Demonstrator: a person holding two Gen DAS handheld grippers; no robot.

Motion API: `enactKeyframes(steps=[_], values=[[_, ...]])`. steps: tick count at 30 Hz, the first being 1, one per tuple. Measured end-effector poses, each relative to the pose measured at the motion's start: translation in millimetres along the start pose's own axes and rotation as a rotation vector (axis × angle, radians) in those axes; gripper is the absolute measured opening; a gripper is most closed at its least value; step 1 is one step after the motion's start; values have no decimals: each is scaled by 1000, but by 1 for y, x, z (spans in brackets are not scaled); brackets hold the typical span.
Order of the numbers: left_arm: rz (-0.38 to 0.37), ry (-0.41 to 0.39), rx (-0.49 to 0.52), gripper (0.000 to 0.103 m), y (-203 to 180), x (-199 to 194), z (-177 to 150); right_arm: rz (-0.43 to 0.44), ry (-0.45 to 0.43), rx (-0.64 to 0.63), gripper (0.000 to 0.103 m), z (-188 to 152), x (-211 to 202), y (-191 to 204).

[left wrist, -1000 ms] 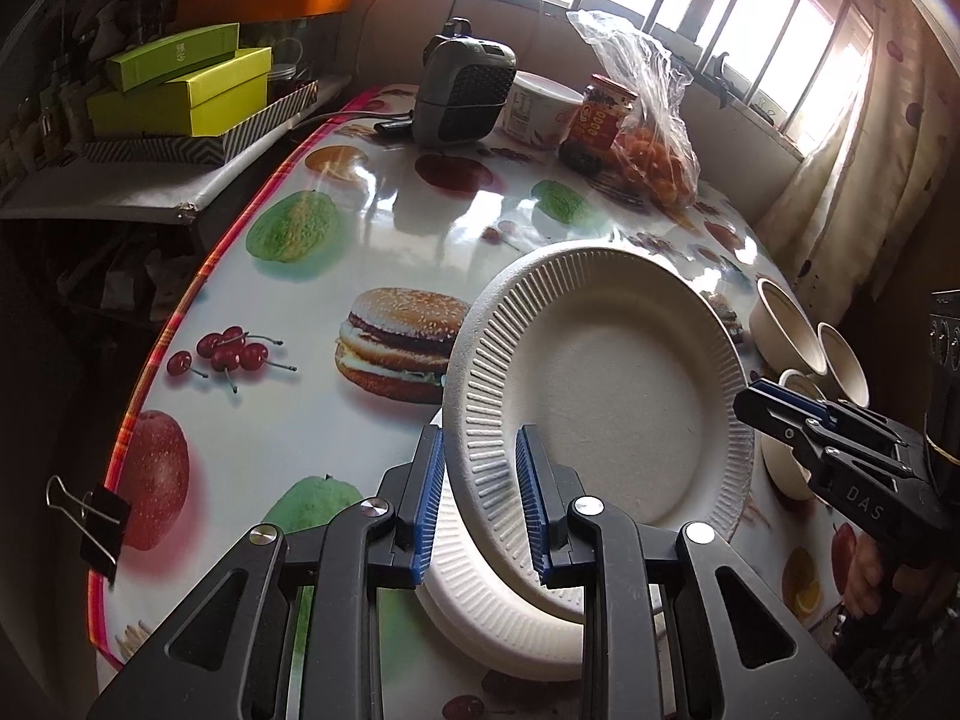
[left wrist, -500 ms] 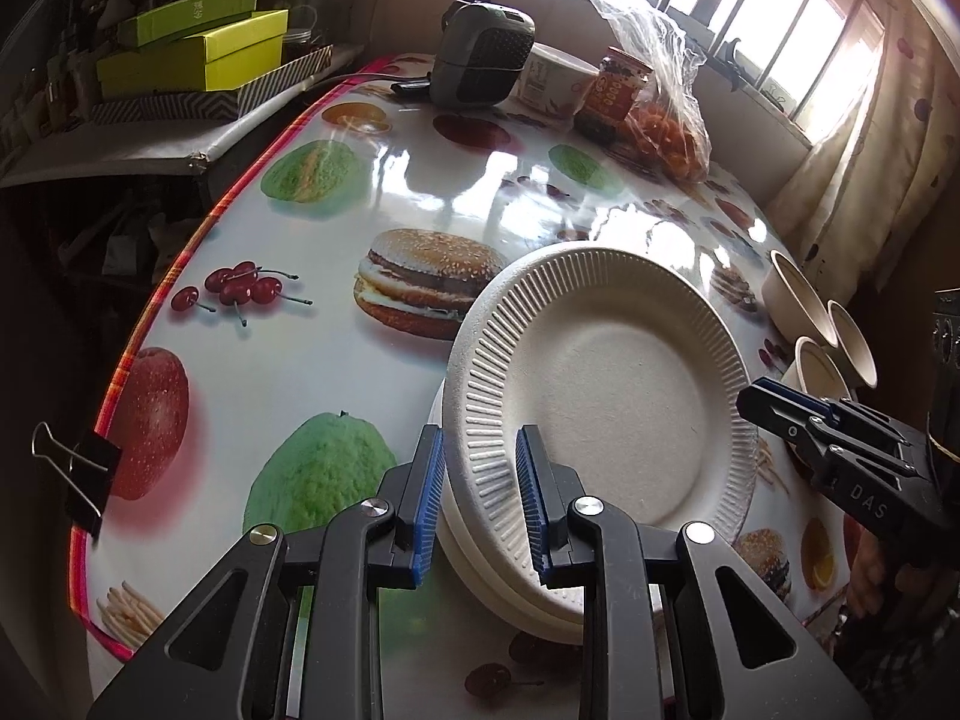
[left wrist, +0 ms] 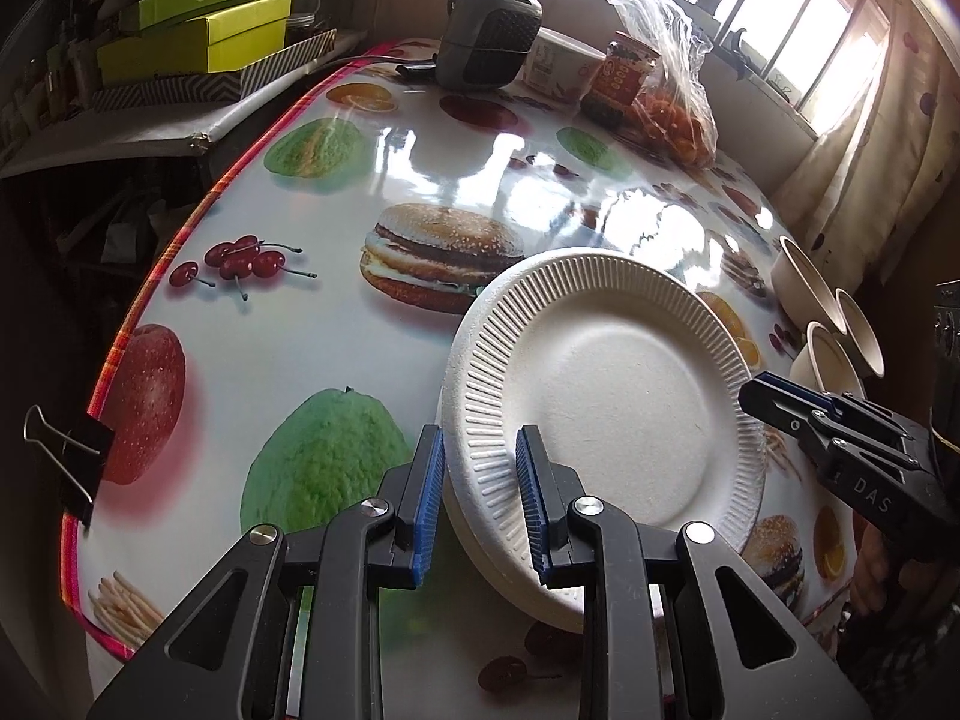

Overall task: Organize plates and bowls
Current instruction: 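Lower the held plate onto the plate stack and open the left gripper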

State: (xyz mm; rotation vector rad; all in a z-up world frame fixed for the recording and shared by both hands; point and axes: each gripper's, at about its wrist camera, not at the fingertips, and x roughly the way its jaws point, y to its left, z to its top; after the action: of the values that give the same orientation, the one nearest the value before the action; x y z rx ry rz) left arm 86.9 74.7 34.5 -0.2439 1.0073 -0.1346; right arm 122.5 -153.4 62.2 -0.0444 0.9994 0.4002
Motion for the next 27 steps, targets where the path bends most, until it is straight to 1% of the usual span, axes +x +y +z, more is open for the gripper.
enactKeyframes(steps=[15,27], values=[[2,2,-6,25,1,1,-2,6,7,7,18,-2,5,0],[18,1,3,26,-1,1,-2,10,1,12,18,-2,3,-1]])
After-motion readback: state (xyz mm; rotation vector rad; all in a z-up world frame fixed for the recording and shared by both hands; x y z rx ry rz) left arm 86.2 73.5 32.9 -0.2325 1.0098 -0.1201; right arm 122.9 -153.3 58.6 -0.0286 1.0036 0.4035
